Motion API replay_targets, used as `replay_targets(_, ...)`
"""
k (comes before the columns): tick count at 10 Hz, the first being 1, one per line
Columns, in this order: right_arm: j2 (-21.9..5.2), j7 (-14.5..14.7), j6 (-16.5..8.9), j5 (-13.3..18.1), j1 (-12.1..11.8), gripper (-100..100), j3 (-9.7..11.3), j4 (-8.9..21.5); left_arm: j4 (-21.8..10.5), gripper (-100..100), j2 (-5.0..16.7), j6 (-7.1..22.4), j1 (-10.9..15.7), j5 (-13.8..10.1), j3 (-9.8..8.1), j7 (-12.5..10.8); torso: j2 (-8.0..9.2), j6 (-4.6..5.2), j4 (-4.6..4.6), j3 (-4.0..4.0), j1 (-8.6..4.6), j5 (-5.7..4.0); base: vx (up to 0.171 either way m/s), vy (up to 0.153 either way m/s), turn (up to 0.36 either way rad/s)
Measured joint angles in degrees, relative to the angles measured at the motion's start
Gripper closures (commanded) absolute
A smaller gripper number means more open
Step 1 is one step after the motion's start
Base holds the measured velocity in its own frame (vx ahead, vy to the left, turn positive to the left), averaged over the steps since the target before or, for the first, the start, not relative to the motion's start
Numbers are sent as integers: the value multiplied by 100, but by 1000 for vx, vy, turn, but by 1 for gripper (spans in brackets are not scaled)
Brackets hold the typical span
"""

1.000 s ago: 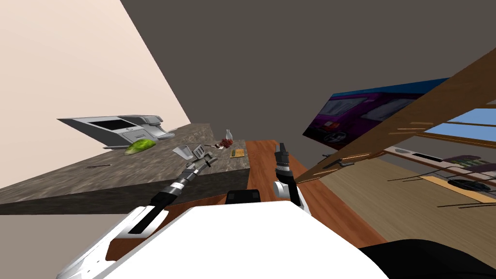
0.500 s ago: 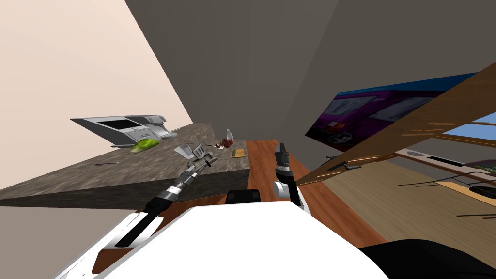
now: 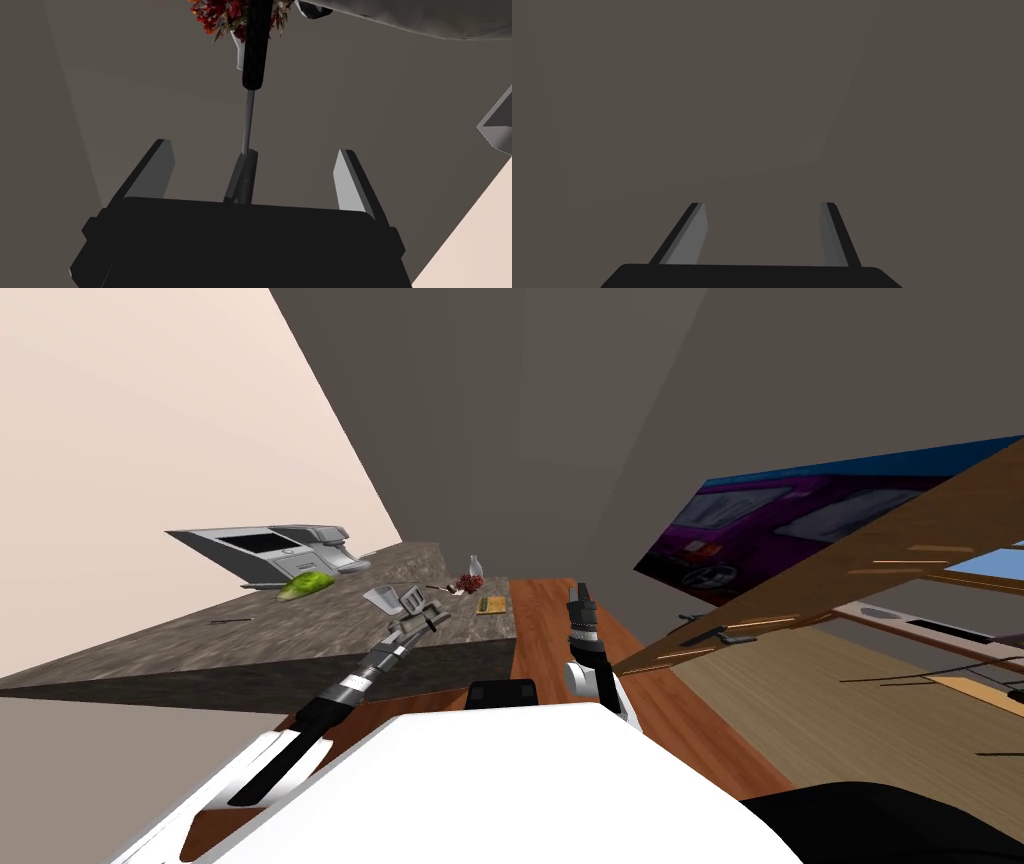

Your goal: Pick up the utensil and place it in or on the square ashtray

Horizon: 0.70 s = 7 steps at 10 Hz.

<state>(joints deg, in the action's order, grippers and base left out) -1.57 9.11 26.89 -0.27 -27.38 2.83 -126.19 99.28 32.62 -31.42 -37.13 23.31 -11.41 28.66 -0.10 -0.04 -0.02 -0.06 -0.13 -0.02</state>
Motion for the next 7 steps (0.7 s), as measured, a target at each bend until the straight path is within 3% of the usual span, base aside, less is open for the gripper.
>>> replay_targets(4, 0, 0, 0, 0, 1, 0, 0, 0, -178, -100, 36, -446, -124, 29, -164, -83, 1, 4, 0, 0, 5, 0, 18, -26, 74)
replay_targets(7, 0, 0, 0, 0, 1, 0, 0, 0, -160, -100, 39, -460, -145, 32, -174, -95, 6, 4, 1, 3, 13, 2, 2, -3, 8)
